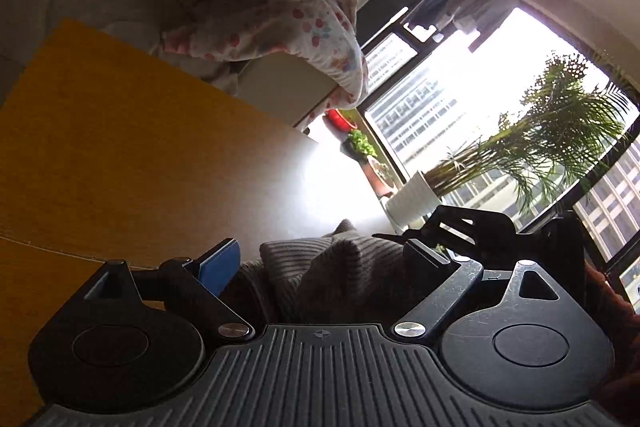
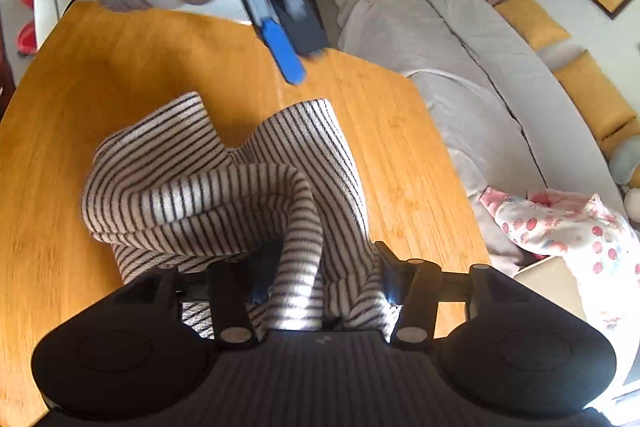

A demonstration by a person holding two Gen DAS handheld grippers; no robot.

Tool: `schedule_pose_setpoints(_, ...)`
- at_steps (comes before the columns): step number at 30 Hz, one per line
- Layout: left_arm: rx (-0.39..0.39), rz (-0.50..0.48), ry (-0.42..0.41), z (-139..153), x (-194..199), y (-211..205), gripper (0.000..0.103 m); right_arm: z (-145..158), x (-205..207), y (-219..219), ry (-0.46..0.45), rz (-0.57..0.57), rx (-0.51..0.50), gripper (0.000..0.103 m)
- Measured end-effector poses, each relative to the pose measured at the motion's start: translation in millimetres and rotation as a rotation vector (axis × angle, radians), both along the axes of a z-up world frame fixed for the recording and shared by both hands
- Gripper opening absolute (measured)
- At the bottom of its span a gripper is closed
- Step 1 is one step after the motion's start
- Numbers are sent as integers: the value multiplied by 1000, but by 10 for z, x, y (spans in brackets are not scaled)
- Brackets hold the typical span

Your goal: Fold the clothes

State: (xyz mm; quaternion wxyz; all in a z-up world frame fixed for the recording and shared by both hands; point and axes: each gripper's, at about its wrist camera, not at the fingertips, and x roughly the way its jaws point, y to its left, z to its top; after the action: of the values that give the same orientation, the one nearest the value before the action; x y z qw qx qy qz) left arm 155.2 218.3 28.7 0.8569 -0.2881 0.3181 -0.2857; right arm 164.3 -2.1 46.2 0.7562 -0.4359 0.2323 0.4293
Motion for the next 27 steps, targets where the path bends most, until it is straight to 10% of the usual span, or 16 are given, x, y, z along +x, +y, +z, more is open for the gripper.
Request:
schedule_pose_setpoints(9,170,-226,-173,373,-366,-609,103,280,91,-278,-55,-107,124,101)
schedule_pose_setpoints(17,356,-296,-243,392,-506,-1073,103,336,487,-435,-33,-340,282,103)
schedule_pose_setpoints(23,730,-129,-269,197,-327,-1221,103,-204,710,-348,-62,-463,215,103)
schedule_pose_setpoints(27,727,-72,-188,53,-97,-1038,103,-138,609,-538,-15,-531,310,103)
